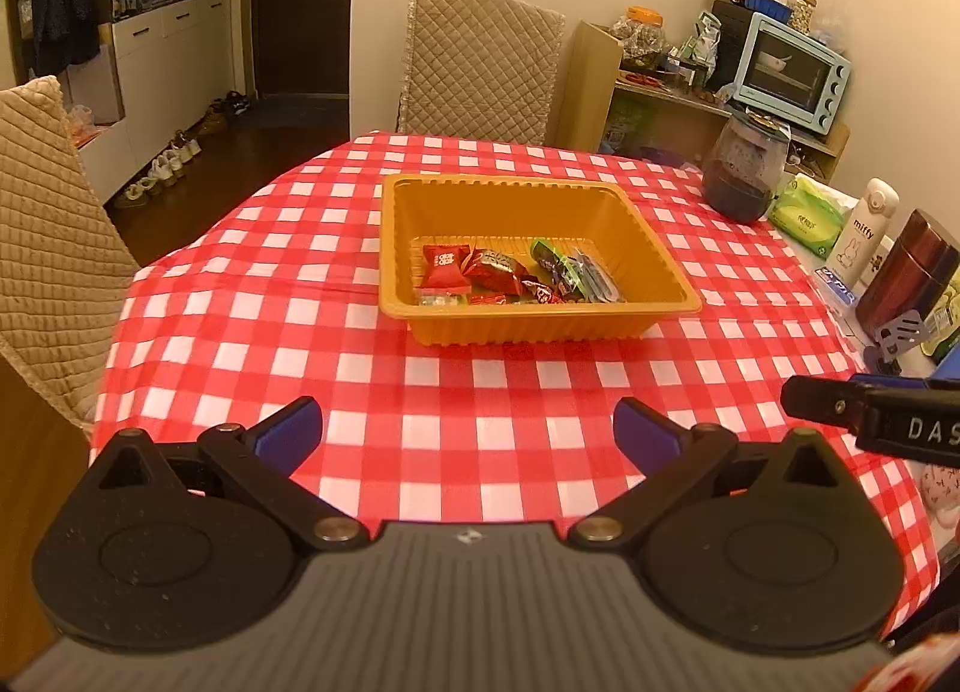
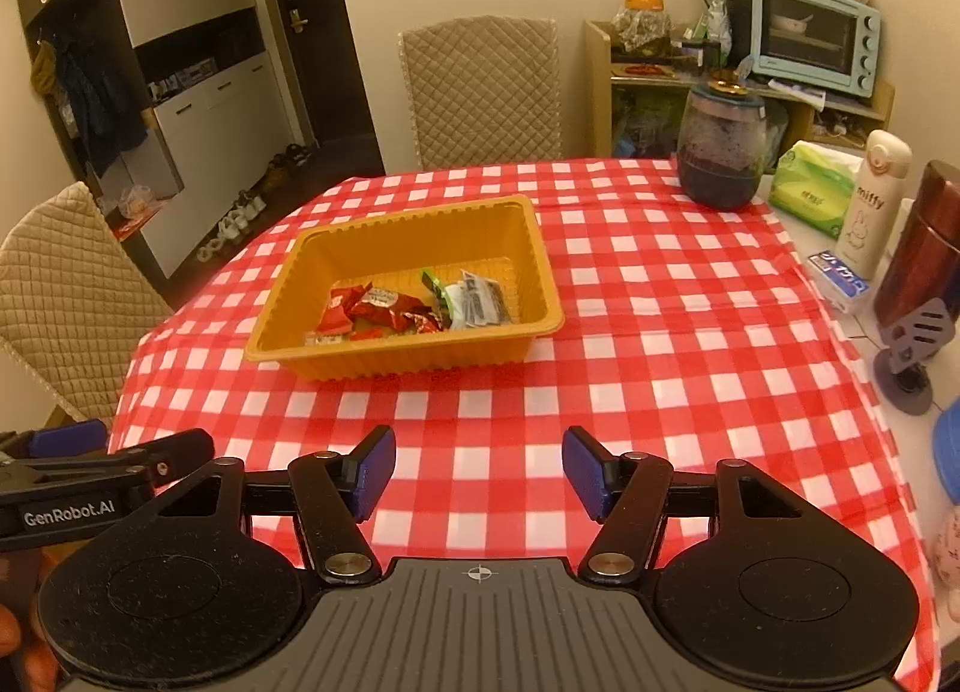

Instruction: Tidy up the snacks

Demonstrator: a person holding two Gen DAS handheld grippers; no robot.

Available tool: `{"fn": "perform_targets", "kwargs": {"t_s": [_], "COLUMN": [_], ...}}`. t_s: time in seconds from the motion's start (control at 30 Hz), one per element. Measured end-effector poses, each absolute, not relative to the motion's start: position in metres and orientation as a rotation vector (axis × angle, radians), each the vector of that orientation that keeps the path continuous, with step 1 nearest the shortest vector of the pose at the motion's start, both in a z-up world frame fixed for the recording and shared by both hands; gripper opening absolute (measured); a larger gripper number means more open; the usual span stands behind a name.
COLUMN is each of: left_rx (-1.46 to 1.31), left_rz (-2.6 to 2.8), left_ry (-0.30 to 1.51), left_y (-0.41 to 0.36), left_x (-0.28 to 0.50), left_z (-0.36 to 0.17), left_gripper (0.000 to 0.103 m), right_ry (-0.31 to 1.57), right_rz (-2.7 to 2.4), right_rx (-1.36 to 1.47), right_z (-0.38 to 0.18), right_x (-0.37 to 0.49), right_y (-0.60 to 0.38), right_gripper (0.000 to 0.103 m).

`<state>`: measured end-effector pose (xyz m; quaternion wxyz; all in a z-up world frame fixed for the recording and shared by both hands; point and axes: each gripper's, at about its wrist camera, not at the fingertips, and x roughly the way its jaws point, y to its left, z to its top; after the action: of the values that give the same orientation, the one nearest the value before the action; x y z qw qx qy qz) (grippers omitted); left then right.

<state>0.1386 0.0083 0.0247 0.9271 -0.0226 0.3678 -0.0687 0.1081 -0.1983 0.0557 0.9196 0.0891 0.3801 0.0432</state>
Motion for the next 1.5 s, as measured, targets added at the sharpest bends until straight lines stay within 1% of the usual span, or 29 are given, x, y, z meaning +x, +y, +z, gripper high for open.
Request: {"fn": "perform_targets", "kwargs": {"t_s": [0.37,0.73,1.5], "left_rx": [-0.048,-0.048,-0.028], "left_rz": [-0.115,-0.091,-0.099], "left_ry": [0.754,0.789,0.809], "left_y": [0.015,0.014,0.008], "left_x": [0.106,0.085,0.068], "left_z": [0.042,0.041,0.034], "left_gripper": [0.102,0.102,0.103], "right_ry": [0.778,0.802,0.84], "right_rz": [0.08,0.077,0.081], "right_rx": [0.152,0.123,0.096], "right_z": [0.06,0.06,0.049], "right_x": [0.072,0.047,0.038], "right_y": [-0.191,-0.189,-0.181], "right_gripper": [0.062,0.062,0.062]}}
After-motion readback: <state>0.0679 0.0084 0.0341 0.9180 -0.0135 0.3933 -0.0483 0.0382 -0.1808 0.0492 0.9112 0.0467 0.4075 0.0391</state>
